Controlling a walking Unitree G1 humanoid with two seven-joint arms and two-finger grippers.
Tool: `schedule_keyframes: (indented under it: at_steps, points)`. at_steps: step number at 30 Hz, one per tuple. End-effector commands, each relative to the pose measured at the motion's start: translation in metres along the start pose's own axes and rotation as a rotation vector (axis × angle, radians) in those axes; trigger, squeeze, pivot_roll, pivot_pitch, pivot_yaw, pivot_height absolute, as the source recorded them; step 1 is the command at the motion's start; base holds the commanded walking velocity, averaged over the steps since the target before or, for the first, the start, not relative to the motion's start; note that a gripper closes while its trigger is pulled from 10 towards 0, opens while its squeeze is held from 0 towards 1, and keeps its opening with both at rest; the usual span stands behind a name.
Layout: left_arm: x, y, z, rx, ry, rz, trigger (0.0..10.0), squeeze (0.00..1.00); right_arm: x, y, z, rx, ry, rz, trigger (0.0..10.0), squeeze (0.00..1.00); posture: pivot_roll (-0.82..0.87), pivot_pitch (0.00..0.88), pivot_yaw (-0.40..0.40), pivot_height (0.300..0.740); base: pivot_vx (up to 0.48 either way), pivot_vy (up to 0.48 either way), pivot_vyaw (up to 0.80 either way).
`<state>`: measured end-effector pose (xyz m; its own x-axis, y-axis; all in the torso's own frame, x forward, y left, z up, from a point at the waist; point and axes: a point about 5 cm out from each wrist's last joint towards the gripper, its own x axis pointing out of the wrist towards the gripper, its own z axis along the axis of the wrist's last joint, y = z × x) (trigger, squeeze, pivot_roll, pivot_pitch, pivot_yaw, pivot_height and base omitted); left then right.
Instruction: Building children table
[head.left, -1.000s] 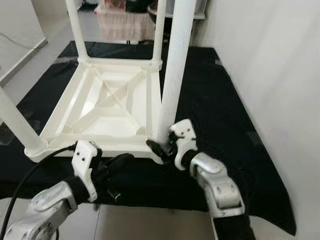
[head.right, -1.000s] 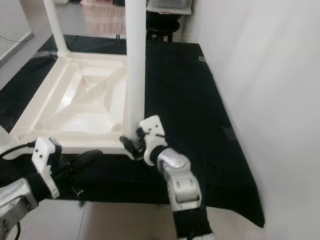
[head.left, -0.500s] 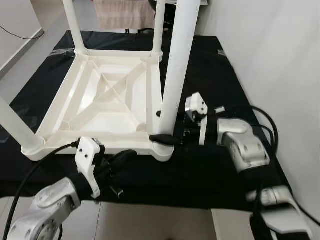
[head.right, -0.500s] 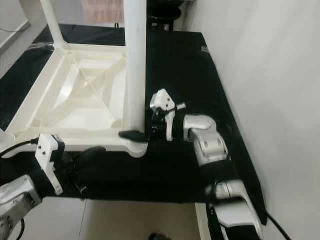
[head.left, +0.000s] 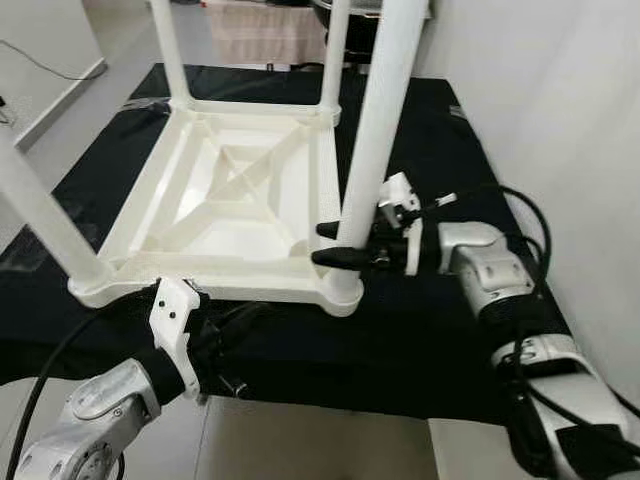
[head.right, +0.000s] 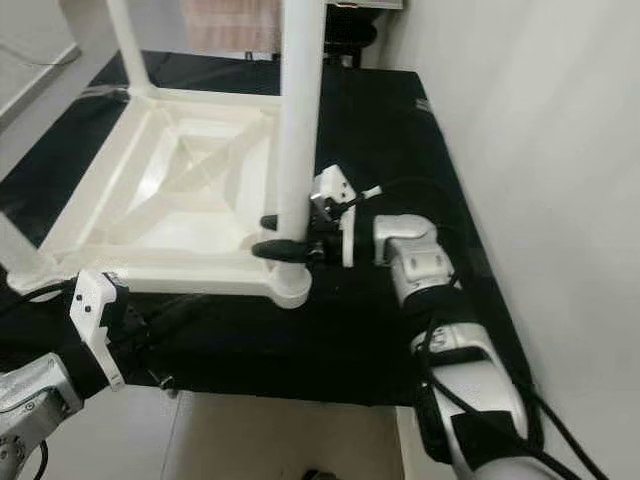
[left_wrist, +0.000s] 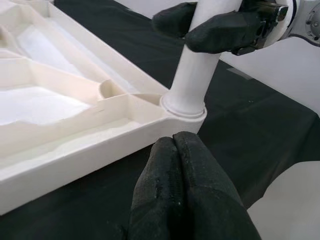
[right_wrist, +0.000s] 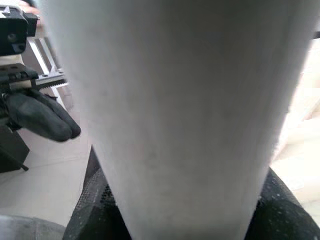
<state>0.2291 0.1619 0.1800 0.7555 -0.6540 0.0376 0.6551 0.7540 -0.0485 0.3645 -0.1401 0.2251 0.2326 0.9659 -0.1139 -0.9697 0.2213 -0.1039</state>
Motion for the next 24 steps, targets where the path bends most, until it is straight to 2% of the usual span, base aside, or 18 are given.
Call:
schedule_keyframes:
  at_steps: [1,6,7,8,9,10,11,14,15,16,17,19,21,22,23,24]
  points:
    - [0.000,-0.003,0.000,-0.014,-0.005,-0.008,10.0,0.00,-0.019,0.000,-0.005,0.014,-0.027,-0.039,0.0,0.00,0.06,0.185,-0.091,0.740,0.000,0.000,0.00]
    - [-0.001,-0.003,0.001,-0.014,-0.006,-0.007,10.0,0.00,-0.030,0.005,-0.012,0.002,-0.032,-0.140,0.0,0.00,0.04,0.194,-0.091,0.740,0.000,0.000,0.00]
    - [-0.004,0.000,0.002,-0.012,-0.005,-0.006,10.0,0.00,-0.027,0.016,-0.030,0.037,0.014,-0.335,0.0,0.00,0.02,0.205,-0.083,0.740,0.000,0.000,0.00]
    - [-0.005,0.002,0.002,-0.011,-0.005,-0.006,10.0,0.00,-0.025,0.023,-0.040,0.061,0.049,-0.446,0.0,0.00,0.02,0.205,-0.083,0.740,0.000,0.000,0.00]
    - [-0.006,0.004,0.003,-0.011,-0.003,-0.005,10.0,0.00,-0.012,0.037,-0.054,0.139,0.055,-0.713,0.0,0.00,0.01,0.209,-0.069,0.740,0.000,0.000,0.00]
    - [-0.007,0.005,0.003,-0.010,-0.002,-0.004,10.0,0.00,-0.009,0.048,-0.062,0.205,0.065,-0.918,0.0,0.00,0.00,0.210,-0.064,0.740,0.000,0.000,0.00]
    - [-0.007,0.006,0.003,-0.010,-0.002,-0.004,10.0,0.00,-0.009,0.054,-0.066,0.248,0.066,-1.031,0.0,0.00,0.00,0.210,-0.064,0.740,0.000,0.000,0.00]
    - [-0.007,0.007,0.003,-0.010,-0.001,-0.003,10.0,0.00,-0.009,0.057,-0.069,0.270,0.068,-1.088,0.0,0.00,0.00,0.211,-0.060,0.740,0.000,0.000,0.00]
    - [-0.006,0.008,0.002,-0.009,0.002,-0.007,10.0,0.00,0.015,0.070,-0.063,0.162,0.094,-0.892,0.0,0.00,-0.01,0.190,-0.047,0.740,0.000,0.000,0.00]
    - [-0.006,0.008,0.002,-0.009,0.002,-0.007,10.0,0.00,0.015,0.070,-0.063,0.162,0.094,-0.892,0.0,0.00,-0.01,0.190,-0.047,0.740,0.000,0.000,0.00]
    - [-0.004,0.008,0.001,-0.011,0.005,-0.010,10.0,0.00,0.031,0.077,-0.063,0.130,0.106,-0.771,0.0,0.00,0.01,0.175,-0.062,0.740,0.000,0.000,0.00]
    - [-0.004,0.008,0.001,-0.011,0.005,-0.010,10.0,0.00,0.031,0.077,-0.063,0.130,0.106,-0.771,0.0,0.00,0.01,0.175,-0.062,0.740,0.000,0.000,0.00]
    - [-0.001,0.008,-0.001,-0.011,0.007,-0.011,10.0,0.00,0.048,0.084,-0.065,0.111,0.123,-0.652,0.0,0.00,0.02,0.165,-0.071,0.740,0.000,0.000,0.00]
    - [-0.001,0.008,-0.001,-0.011,0.007,-0.011,10.0,0.00,0.048,0.084,-0.065,0.111,0.123,-0.652,0.0,0.00,0.02,0.165,-0.071,0.740,0.000,0.000,0.00]
    - [-0.001,0.008,-0.002,-0.011,0.003,-0.001,10.0,0.00,0.052,0.079,-0.062,0.150,0.087,-0.640,10.0,0.00,0.03,0.159,-0.076,0.740,0.000,0.000,0.00]
    - [-0.001,0.007,-0.003,-0.011,0.000,0.006,10.0,0.00,0.054,0.079,-0.057,0.185,0.059,-0.627,10.0,1.00,0.03,0.150,-0.078,0.740,0.000,0.000,0.00]
